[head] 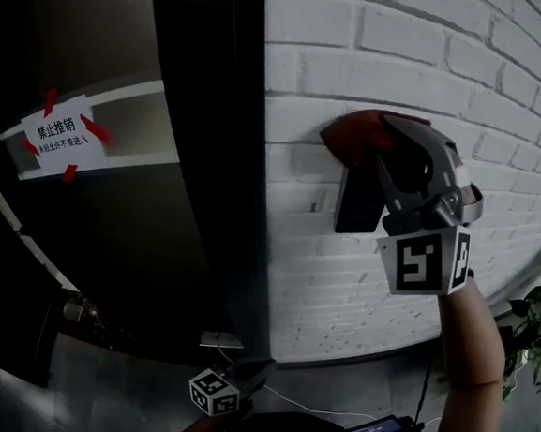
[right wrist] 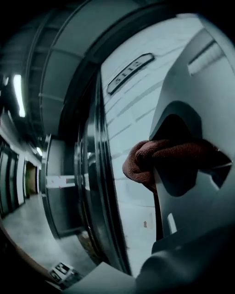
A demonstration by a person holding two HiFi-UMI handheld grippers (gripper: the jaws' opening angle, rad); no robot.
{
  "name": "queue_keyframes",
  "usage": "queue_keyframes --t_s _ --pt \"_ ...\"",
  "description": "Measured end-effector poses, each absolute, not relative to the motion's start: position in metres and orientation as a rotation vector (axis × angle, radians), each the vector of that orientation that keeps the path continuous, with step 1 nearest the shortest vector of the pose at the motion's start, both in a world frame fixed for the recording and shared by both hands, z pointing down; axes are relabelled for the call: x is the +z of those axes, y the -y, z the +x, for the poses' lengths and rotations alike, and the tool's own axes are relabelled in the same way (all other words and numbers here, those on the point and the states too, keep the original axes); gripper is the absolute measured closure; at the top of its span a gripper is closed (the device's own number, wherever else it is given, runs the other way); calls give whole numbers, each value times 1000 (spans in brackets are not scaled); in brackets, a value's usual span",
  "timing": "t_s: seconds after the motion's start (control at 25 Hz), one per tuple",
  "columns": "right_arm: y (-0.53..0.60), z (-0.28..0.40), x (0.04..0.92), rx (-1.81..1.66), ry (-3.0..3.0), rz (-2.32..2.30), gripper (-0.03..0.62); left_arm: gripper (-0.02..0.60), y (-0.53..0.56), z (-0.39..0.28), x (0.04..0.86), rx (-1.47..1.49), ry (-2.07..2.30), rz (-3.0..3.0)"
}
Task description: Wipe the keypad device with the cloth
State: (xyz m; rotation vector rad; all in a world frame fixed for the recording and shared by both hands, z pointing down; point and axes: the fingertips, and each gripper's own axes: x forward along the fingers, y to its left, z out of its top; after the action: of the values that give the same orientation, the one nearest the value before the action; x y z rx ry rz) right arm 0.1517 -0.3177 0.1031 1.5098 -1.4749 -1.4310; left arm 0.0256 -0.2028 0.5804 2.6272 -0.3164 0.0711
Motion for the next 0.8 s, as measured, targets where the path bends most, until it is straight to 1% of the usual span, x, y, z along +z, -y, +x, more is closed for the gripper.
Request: queue_keyframes --t_s 0.08,0.16,0.28,0.44,0.6,0.8 --pt "322 121 115 -1551 1374 1372 528 578 202 28 580 74 311 2628" --pt "325 104 137 -1610 1264 1245 525 577 201 29 579 75 309 2629" --pt "324 99 173 -1687 1118 1128 525 578 201 27 581 81 313 2624" --pt "320 94 239 -1669 1136 942 525 577 201 27 585 100 310 2614" --pt "310 101 297 -1663 1146 798 525 577 199 38 581 106 275 2633" --pt "302 135 336 -1591 1126 754 516 577 192 50 582 126 234 2639"
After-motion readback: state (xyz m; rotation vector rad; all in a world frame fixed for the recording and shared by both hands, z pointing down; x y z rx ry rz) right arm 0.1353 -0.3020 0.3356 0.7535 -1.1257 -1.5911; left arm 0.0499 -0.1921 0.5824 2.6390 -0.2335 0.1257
